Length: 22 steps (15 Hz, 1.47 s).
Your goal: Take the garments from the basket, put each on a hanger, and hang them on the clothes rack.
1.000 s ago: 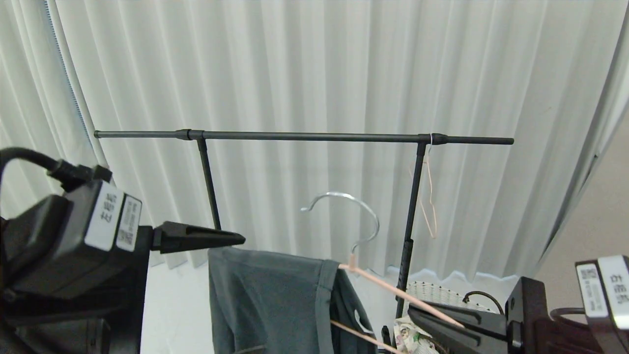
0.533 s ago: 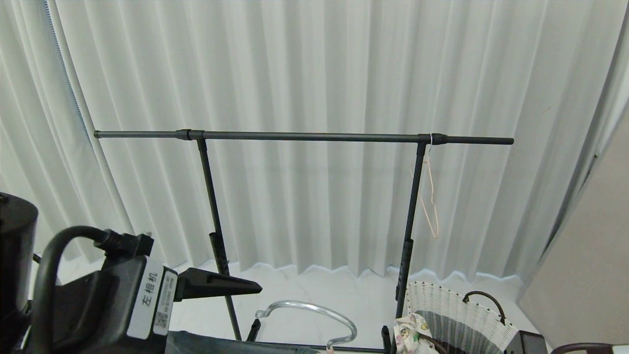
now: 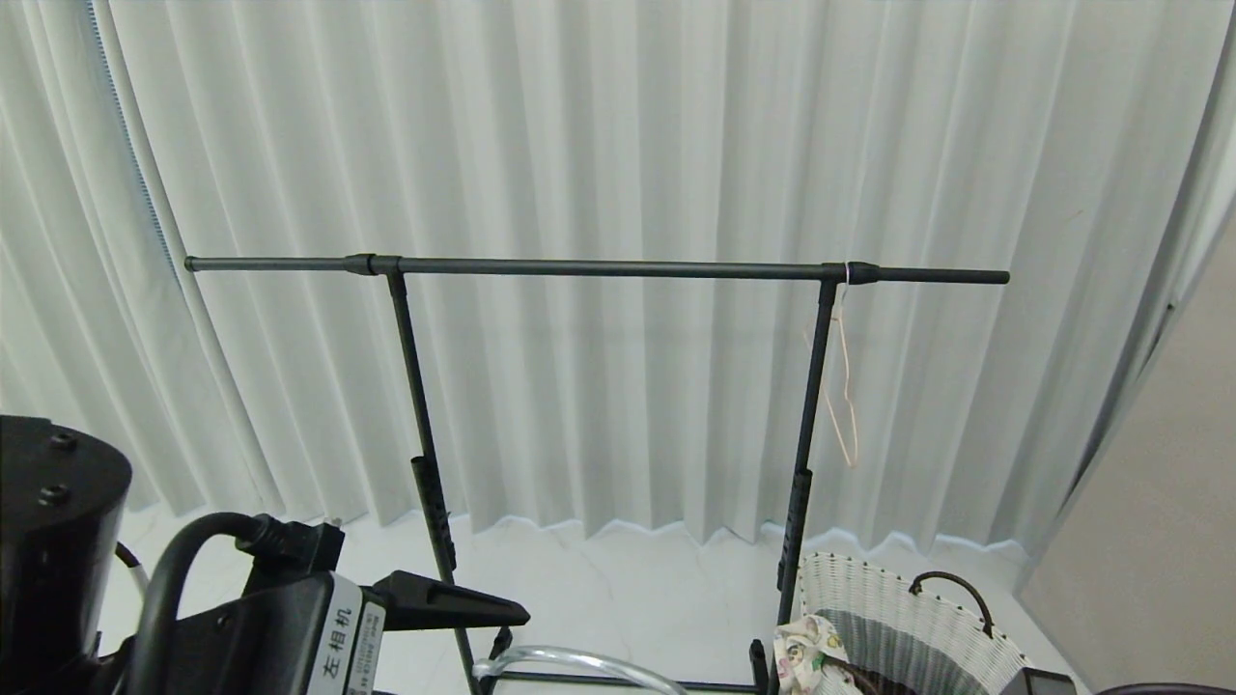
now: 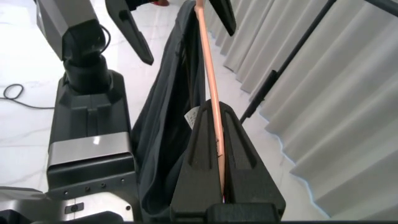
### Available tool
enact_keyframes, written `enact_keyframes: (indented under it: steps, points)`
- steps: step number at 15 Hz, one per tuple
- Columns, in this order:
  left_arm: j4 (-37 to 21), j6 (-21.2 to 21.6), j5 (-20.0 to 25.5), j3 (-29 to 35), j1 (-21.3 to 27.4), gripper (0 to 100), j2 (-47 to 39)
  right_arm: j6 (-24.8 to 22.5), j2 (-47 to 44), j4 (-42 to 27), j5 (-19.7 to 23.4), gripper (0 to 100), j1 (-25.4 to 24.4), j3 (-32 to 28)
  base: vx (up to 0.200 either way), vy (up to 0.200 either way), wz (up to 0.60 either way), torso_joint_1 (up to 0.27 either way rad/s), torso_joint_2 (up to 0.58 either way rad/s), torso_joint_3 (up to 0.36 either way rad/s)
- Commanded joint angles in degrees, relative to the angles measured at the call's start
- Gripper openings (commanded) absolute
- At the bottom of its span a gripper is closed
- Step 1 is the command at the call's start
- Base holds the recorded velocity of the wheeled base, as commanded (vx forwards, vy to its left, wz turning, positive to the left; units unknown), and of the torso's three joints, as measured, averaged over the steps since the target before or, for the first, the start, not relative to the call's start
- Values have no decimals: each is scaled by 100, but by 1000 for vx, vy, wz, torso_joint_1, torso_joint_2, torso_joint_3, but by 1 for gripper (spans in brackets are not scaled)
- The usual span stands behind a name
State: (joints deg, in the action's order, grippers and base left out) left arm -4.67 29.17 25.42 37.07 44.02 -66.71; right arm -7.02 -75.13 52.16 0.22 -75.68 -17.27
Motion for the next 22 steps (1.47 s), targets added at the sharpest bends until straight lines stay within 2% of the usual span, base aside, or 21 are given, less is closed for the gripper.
enact_keyframes:
  steps: [1,2,9,10,13,15,17,18,19,21,22]
  points:
    - [1,1,42,-68,1,100,-35,-27,7,4,13,0,-8,-30,0,0,0,0,0,0]
    - [1,1,42,-95,1,0,-18,-80,16,4,13,0,-8,-39,0,0,0,0,0,0]
    - [1,10,42,-104,1,0,-27,-106,130,4,-22,0,-8,-39,0,0,0,0,0,0]
    - [1,10,33,-104,1,0,-35,-106,139,4,-31,100,-8,-30,0,0,0,0,0,0]
    - [1,18,-19,-95,-25,0,-35,-115,139,4,-48,100,18,-30,0,0,0,0,0,0]
    - [115,18,-705,-112,-34,0,9,-142,148,-4,-294,100,220,-39,0,0,0,0,0,0]
    - [282,10,-1188,-112,-34,0,-18,-133,139,-13,-338,100,326,-39,0,0,0,0,0,0]
    - [520,-70,-1584,-95,-174,0,-44,-106,95,-31,-338,100,484,-13,0,0,0,0,0,0]
    - [581,-122,-1777,-42,-341,0,-79,-80,7,-31,-338,100,607,-30,0,0,0,0,0,0]
    - [581,-509,-1988,265,-482,0,-114,96,-160,-31,-330,100,862,-74,0,0,0,0,0,0]
    - [581,-896,-2252,556,-491,0,-176,324,-300,-31,-338,100,1002,-145,0,0,0,0,0,0]
